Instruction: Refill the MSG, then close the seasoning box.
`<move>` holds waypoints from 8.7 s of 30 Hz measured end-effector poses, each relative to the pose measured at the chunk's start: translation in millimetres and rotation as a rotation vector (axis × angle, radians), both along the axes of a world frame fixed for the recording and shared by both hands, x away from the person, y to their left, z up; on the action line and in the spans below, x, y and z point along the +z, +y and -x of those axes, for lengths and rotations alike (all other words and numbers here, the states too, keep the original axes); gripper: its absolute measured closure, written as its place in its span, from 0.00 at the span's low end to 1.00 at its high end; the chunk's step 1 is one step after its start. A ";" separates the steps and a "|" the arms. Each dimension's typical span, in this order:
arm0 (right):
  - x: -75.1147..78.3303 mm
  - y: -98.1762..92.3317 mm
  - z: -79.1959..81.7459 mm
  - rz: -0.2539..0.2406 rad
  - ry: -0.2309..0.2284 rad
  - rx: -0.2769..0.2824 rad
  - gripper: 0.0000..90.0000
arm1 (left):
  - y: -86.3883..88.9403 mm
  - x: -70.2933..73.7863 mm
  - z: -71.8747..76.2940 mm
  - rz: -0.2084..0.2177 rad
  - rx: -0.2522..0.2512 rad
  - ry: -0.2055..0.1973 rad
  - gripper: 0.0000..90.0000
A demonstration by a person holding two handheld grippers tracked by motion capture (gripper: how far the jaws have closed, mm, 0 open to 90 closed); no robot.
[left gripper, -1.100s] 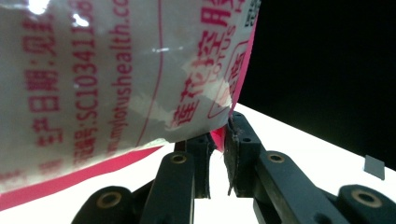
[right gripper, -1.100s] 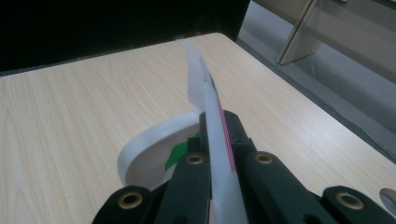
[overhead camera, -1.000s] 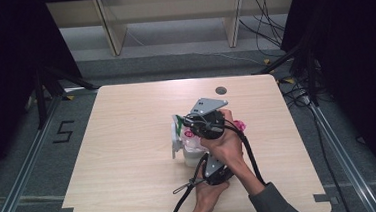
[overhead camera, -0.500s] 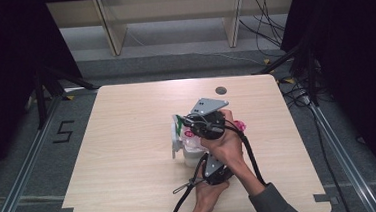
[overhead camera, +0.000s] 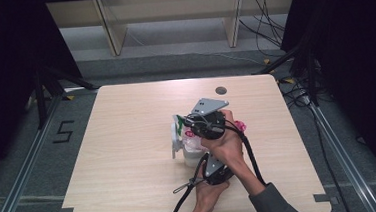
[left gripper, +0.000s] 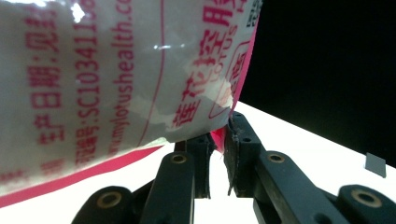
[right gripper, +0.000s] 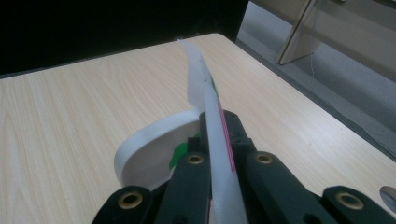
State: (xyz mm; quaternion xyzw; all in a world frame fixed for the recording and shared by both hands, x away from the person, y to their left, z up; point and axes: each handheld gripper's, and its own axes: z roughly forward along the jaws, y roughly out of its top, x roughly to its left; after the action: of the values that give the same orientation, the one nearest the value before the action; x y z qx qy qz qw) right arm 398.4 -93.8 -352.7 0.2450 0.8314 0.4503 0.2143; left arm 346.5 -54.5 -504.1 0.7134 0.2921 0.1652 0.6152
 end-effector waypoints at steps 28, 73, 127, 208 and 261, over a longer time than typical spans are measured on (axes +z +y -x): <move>12.9 -35.9 17.6 -0.120 -0.046 0.032 1.00 | 6.3 -4.7 3.1 -0.063 0.018 0.010 0.81; -32.6 -144.3 39.9 -0.355 0.040 -0.048 1.00 | 104.6 17.6 47.5 -0.095 0.058 0.072 0.36; -91.2 -202.8 46.7 -0.125 0.057 -0.395 0.98 | 145.1 5.7 48.5 -0.041 0.120 0.132 0.31; -107.1 -124.4 88.0 -0.082 0.100 -0.277 0.44 | 187.8 46.3 4.4 -0.112 0.179 0.048 0.99; -113.0 -116.9 91.5 -0.057 0.086 -0.213 0.44 | 150.6 64.7 0.3 -0.155 0.097 -0.013 0.93</move>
State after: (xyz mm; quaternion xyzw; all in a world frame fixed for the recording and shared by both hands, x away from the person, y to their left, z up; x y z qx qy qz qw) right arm 307.0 -210.8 -465.7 0.3569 0.7962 0.4373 0.2180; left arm 346.2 96.1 -439.4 0.7429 0.3088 0.2216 0.5510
